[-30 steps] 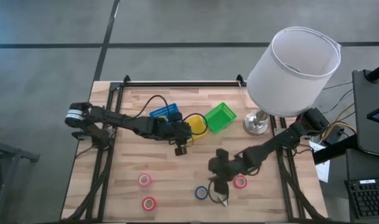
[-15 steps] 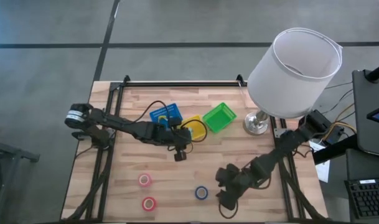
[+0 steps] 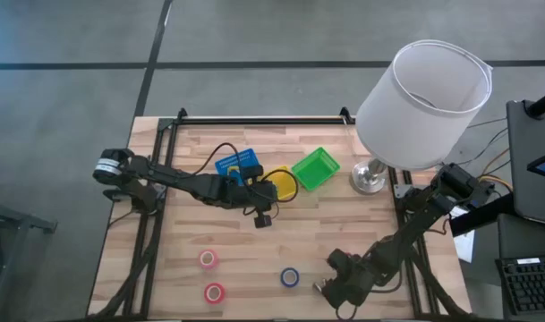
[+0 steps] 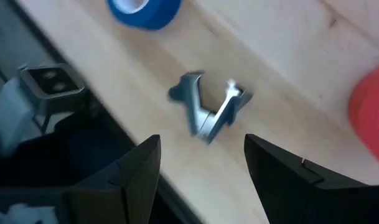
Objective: Pick and place Stapler, Stapler remover, tape
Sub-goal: Put the dark blue staple remover into the yellow bin
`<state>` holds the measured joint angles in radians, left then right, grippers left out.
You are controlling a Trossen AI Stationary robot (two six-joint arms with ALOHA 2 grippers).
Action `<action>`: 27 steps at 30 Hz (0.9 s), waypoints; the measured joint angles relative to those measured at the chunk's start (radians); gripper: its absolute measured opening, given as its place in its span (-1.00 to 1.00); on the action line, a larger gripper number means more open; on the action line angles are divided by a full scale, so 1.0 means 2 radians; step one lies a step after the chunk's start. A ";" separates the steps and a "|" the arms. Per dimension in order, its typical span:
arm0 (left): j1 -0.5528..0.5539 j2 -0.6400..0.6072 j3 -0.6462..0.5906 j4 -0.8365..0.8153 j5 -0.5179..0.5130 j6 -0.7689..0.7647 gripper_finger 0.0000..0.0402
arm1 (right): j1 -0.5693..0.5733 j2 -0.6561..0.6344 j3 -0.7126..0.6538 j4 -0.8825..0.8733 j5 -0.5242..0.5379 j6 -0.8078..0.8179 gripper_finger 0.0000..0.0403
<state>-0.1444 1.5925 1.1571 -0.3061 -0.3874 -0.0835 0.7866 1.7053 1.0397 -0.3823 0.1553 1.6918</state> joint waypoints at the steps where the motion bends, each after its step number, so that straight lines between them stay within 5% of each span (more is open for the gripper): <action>1: 0.000 0.000 0.000 0.002 0.000 0.004 -0.46 | 0.000 0.007 0.000 0.001 0.001 0.004 0.12; 27: 0.005 0.000 0.000 0.014 -0.002 0.026 -0.46 | -0.007 0.088 0.029 -0.025 0.007 0.054 0.12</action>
<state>-0.1337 1.5929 1.1572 -0.2774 -0.3916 -0.0322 0.7733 1.8817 1.0985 -0.4317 0.1702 1.7991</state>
